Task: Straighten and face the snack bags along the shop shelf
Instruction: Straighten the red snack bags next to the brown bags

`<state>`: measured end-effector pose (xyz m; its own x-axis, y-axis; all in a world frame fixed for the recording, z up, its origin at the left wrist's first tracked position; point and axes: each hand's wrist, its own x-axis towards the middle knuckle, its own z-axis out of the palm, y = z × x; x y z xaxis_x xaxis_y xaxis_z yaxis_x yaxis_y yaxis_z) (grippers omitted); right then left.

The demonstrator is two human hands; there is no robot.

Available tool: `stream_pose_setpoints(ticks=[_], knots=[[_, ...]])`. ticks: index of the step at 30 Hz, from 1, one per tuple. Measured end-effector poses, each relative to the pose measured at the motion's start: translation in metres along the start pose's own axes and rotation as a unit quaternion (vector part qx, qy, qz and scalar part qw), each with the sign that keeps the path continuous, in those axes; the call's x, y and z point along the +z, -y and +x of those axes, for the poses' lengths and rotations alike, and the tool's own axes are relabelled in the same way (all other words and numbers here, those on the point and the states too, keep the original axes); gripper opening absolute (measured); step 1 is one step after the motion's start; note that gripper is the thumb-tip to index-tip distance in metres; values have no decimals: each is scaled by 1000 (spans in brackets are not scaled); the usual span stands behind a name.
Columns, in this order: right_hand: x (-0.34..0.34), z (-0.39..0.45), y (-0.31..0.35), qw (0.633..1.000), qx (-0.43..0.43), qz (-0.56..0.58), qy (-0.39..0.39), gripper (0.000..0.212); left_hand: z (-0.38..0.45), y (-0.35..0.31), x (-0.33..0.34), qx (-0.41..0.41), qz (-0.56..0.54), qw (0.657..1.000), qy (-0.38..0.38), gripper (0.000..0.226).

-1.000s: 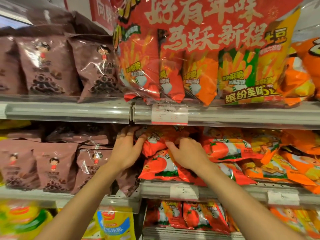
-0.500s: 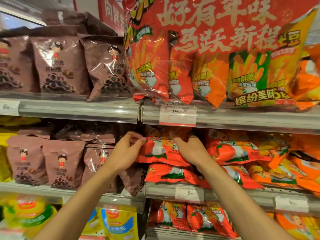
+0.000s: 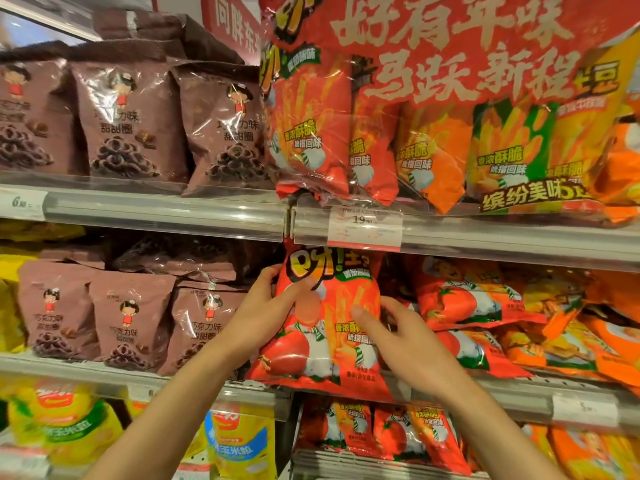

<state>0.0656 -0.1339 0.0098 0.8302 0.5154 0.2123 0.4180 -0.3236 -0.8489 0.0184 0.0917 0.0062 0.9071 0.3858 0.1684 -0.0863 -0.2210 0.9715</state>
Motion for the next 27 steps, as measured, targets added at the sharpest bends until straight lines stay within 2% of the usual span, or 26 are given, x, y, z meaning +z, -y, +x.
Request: stream_pose_setpoints(ticks=[2,5,8,11,13,15,19,23,27], knots=[[-3,5,1,999,-1,-33,-37,30,-4,0,-8,11,-5,1000,-14,72],[-3,28,-3,983,19,-165,-76,56,-7,-1,-29,23,12,999,-48,77],[5,58,-4,957,89,-275,-33,74,-12,1,-50,18,25,997,-75,81],[14,82,-5,937,165,-304,40,100,-18,2,-61,25,34,995,-86,66],[18,90,-6,931,188,-303,81,112,-21,2,-68,30,47,993,-100,64],[23,94,-9,929,194,-299,100,116,-24,1,-74,26,60,991,-116,64],[27,92,-14,948,185,-255,46,119,-29,0,-82,32,79,989,-123,57],[31,81,-16,970,140,-197,-13,110,-33,-1,-88,31,67,990,-120,64],[45,78,-18,979,59,-154,-117,88,-36,-2,-97,28,68,989,-125,71]])
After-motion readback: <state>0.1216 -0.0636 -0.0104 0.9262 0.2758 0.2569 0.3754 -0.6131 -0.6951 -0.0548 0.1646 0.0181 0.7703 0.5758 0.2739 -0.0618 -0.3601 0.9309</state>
